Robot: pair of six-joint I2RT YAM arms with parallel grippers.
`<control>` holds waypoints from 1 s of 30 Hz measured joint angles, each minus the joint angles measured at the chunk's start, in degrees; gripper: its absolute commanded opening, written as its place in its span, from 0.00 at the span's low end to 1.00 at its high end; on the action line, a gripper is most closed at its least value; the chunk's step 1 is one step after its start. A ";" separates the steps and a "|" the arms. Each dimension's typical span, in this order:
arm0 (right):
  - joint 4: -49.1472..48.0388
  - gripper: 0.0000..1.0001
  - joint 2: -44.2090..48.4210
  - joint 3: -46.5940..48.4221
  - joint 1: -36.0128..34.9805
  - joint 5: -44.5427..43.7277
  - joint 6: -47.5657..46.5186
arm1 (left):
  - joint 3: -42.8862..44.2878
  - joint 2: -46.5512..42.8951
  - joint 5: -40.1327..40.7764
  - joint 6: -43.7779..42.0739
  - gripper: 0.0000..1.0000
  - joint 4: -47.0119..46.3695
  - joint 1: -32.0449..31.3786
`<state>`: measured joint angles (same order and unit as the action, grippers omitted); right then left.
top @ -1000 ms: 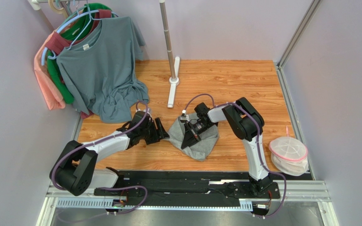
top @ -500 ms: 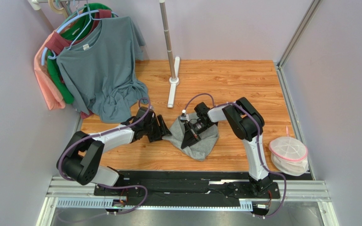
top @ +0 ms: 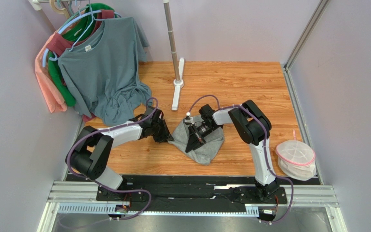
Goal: Fold the napkin, place the utensils inside, and roll it up
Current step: Roll the napkin with the utensil
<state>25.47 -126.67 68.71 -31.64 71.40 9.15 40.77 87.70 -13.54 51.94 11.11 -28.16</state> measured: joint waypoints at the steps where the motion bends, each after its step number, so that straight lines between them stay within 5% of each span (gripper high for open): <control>1: 0.07 0.00 0.07 0.02 -0.04 -0.37 0.00 | 0.68 0.17 0.15 -0.22 0.14 0.81 -0.02; 3: 0.22 0.00 0.26 0.07 -0.15 -0.98 0.00 | 1.84 0.61 0.37 -0.61 0.01 2.25 -0.22; 6: 0.42 0.02 0.48 0.07 -0.28 -1.66 0.02 | 4.02 1.92 0.52 -1.55 0.00 4.68 -0.37; 8: 0.66 0.09 0.87 0.04 -0.37 -2.40 0.28 | 5.55 3.15 0.46 -2.29 0.00 6.38 -0.35; 12: 2.10 0.43 2.43 0.02 -0.55 -5.95 1.22 | 8.76 5.95 -0.33 -4.15 0.00 9.35 -0.35; 15: 4.07 0.51 5.33 -0.02 -0.59 -9.20 2.08 | 10.16 7.13 -0.96 -5.49 0.00 11.02 -0.31; 24: 6.56 0.55 20.65 -1.86 -1.60 -28.85 2.25 | 14.08 10.49 -3.74 -9.60 0.00 15.34 0.79; 30: 2.29 0.55 35.34 -7.39 -14.88 -51.93 -0.04 | 16.28 12.37 -5.66 -12.50 0.00 17.79 2.25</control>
<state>27.77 -91.33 61.32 -46.52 19.46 9.10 57.06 100.07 -19.20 39.44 28.91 -25.91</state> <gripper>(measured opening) 0.551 0.039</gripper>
